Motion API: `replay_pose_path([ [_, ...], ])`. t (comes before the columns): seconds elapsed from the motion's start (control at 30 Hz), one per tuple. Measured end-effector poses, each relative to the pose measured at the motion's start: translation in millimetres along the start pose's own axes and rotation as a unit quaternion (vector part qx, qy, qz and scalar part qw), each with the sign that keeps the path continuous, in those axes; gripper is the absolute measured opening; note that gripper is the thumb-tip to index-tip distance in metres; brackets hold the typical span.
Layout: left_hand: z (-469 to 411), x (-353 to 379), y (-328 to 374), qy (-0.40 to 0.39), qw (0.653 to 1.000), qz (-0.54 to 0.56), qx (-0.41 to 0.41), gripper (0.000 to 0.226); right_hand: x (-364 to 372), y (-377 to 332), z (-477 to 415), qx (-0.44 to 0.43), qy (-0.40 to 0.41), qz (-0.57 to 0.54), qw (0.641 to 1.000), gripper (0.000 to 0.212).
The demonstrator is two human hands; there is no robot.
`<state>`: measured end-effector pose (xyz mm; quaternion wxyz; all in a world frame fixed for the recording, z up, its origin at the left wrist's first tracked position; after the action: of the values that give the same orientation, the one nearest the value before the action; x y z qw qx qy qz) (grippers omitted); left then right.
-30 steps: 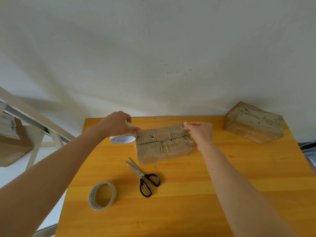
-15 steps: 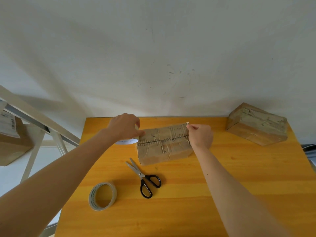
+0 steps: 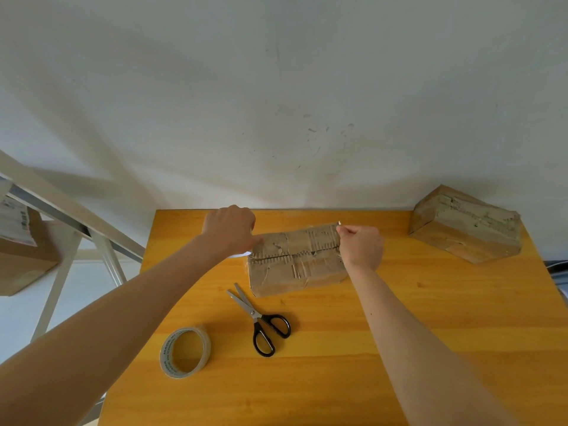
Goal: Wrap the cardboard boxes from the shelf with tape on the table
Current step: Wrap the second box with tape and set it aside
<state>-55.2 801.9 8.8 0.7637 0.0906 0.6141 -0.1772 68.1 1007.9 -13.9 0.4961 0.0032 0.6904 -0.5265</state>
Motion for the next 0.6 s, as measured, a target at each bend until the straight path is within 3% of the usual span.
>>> replay_pose_path([
  [0.2,-0.4,1.5,3.5,0.005,1.0,-0.015,-0.012,0.036,12.6,10.2,-1.0,-0.006,-0.002,0.025,1.0,0.029],
  [0.3,-1.4,2.7,6.2,0.004,0.999,-0.033,-0.01,0.035,14.5,13.7,-2.3,0.0,0.001,0.098,0.995,0.06],
  [0.4,-1.0,3.4,9.0,0.003,0.999,-0.05,-0.008,0.032,21.4,-10.0,6.4,-0.19,-0.007,0.173,0.967,0.063],
  [0.5,-1.6,2.4,11.3,0.0,0.998,-0.06,-0.006,0.032,54.7,-29.3,34.8,-0.389,-0.147,0.225,0.881,0.063],
  [0.6,-2.8,1.7,11.9,-0.002,0.998,-0.065,-0.006,0.033,79.6,-22.9,59.4,-0.461,-0.23,0.257,0.818,0.072],
])
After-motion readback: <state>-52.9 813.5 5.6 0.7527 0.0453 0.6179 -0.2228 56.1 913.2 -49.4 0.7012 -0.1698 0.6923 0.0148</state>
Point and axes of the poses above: each hand's wrist, its own z-axis away from the middle knuckle, its own x-axis out of the palm, y = z × x, the point moved 5 cm from there along -z, towards the middle knuckle, and after that the axes turned 11 degrees about -x, right-handed, at the moved point
